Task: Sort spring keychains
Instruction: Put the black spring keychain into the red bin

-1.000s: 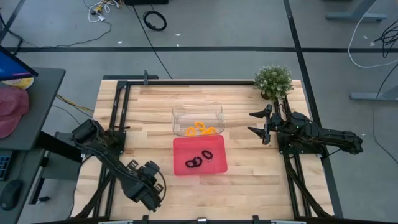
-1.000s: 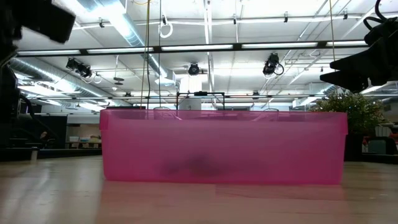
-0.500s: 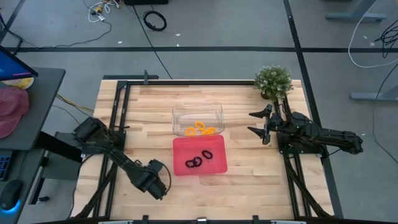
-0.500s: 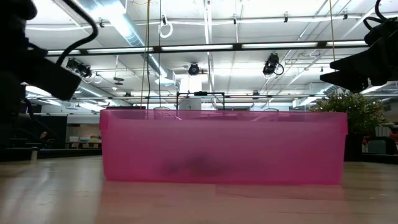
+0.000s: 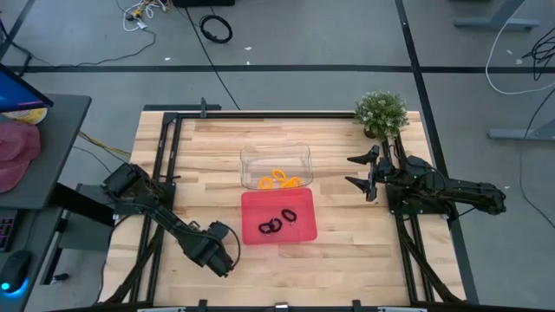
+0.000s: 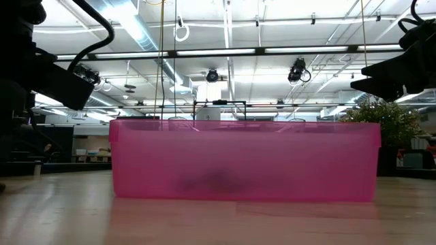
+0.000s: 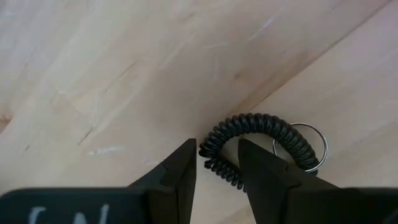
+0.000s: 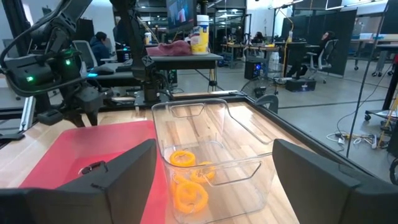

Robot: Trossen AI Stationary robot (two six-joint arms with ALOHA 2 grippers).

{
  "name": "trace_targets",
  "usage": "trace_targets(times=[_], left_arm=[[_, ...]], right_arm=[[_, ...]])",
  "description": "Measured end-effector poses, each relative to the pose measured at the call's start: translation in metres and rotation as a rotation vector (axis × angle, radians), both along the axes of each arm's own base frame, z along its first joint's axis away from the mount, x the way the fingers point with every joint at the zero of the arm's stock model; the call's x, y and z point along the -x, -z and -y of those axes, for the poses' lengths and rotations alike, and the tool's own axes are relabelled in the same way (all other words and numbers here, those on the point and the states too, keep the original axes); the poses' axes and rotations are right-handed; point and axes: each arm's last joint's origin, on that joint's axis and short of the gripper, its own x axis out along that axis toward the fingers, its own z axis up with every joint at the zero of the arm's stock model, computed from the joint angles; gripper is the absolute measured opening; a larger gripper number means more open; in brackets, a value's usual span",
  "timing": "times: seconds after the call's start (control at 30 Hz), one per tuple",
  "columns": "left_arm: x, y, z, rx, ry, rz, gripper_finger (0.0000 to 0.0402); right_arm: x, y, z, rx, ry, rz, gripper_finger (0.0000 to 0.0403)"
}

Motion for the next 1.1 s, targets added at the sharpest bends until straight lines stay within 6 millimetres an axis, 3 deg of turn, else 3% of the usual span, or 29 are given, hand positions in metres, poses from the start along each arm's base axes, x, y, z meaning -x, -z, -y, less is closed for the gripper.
trace_targets(times=[0.3, 0.6, 0.73, 0.87, 1.1], left_arm=[[-0.002, 0.004, -0.004, 0.012, 0.001, 0.021, 0.0117], [-0.01, 0.02, -0.032, 0.107, 0.031, -0.006, 0.0048], [-0.017, 0.014, -0.034, 0.102, 0.107, -0.01, 0.0013], [-0.023, 0.004, -0.031, 0.072, 0.169, -0.006, 0.0013], [-0.021, -0.021, -0.044, -0.181, 0.233, -0.133, 0.0008]], right_arm=[[0.0, 0.0, 0.0, 0.0, 0.0, 0.0, 0.0324], [0.0, 0.0, 0.0, 0.0, 0.0, 0.0, 0.0324], [0.0, 0.0, 0.0, 0.0, 0.0, 0.0, 0.0324], [0.0, 0.0, 0.0, 0.0, 0.0, 0.0, 0.0324], [0.0, 0.0, 0.0, 0.0, 0.0, 0.0, 0.0324]])
